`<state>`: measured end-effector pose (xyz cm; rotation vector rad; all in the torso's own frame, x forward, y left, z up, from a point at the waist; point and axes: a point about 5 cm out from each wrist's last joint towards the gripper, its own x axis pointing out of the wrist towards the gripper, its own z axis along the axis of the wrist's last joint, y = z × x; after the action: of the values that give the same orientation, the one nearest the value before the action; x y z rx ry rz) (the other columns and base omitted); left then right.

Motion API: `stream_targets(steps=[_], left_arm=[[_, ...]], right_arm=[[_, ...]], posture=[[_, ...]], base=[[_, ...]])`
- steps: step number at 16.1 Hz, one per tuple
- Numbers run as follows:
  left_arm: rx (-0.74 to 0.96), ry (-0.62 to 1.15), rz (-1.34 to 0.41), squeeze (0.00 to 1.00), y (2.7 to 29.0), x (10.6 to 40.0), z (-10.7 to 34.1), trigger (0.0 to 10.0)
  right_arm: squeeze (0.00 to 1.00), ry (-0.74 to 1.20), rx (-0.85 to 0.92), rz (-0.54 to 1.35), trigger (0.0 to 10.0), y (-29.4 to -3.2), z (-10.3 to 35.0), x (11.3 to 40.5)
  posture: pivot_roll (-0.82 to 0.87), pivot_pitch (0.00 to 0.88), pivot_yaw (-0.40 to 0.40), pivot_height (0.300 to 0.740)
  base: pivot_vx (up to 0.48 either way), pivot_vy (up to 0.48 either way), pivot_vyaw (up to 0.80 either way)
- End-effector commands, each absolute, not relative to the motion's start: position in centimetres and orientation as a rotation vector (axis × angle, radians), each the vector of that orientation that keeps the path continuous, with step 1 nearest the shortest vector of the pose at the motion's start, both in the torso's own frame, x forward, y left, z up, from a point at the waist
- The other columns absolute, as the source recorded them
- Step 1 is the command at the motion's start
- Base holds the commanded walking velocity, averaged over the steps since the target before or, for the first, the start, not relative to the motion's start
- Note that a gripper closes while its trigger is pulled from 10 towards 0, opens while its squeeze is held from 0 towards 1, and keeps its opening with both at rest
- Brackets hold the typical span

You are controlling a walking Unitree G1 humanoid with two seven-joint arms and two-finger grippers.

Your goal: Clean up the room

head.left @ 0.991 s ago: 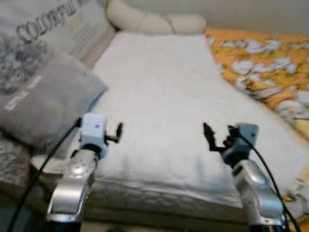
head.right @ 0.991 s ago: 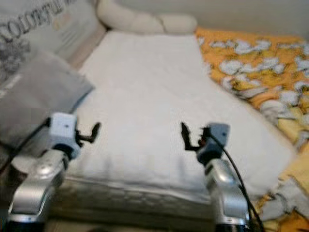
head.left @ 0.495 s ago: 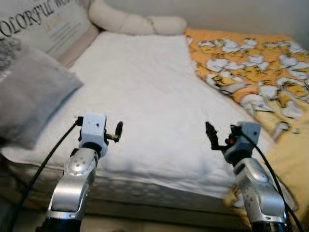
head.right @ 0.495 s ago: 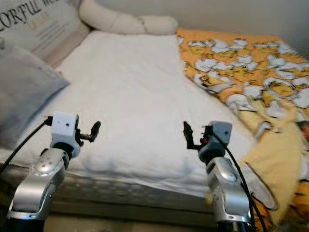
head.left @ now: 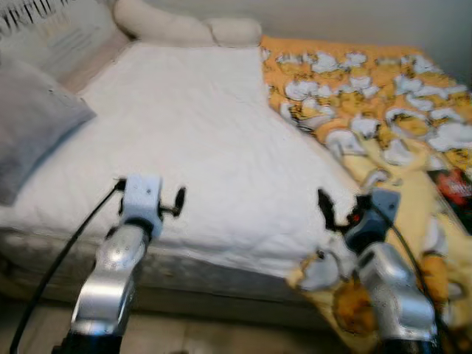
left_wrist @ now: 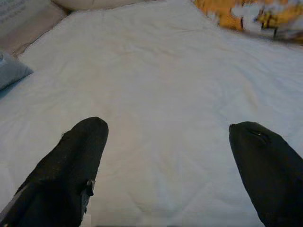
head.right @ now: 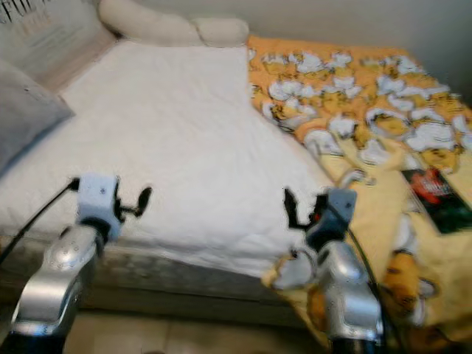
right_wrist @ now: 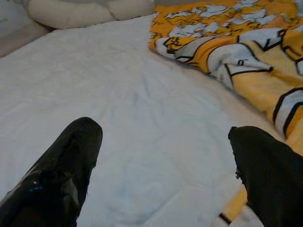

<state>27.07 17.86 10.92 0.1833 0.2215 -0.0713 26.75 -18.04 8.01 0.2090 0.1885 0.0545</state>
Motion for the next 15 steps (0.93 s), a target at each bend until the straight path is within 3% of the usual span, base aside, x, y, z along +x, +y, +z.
stream_targets(steps=[1, 9, 15], left_arm=[[0.185, 0.204, -0.072, 1.0, 17.93, 27.21, 11.36, 10.0], [0.194, 0.202, -0.078, 1.0, 17.92, 27.24, 11.35, 10.0], [0.201, 0.203, -0.09, 1.0, 17.82, 27.17, 11.32, 10.0]], right_arm=[[1.0, 0.18, 0.203, 0.064, 10.0, -17.88, 8.31, 26.88], [1.0, 0.178, 0.204, 0.055, 10.0, -17.91, 8.18, 26.97], [1.0, 0.186, 0.206, 0.033, 10.0, -18.06, 7.84, 26.8]], posture=[[-0.02, 0.0, -0.004, 0.74], [-0.02, 0.0, -0.003, 0.74], [-0.02, 0.0, -0.002, 0.74]], base=[[0.0, -0.356, 0.57], [0.0, -0.353, 0.65], [0.0, -0.355, 0.0]])
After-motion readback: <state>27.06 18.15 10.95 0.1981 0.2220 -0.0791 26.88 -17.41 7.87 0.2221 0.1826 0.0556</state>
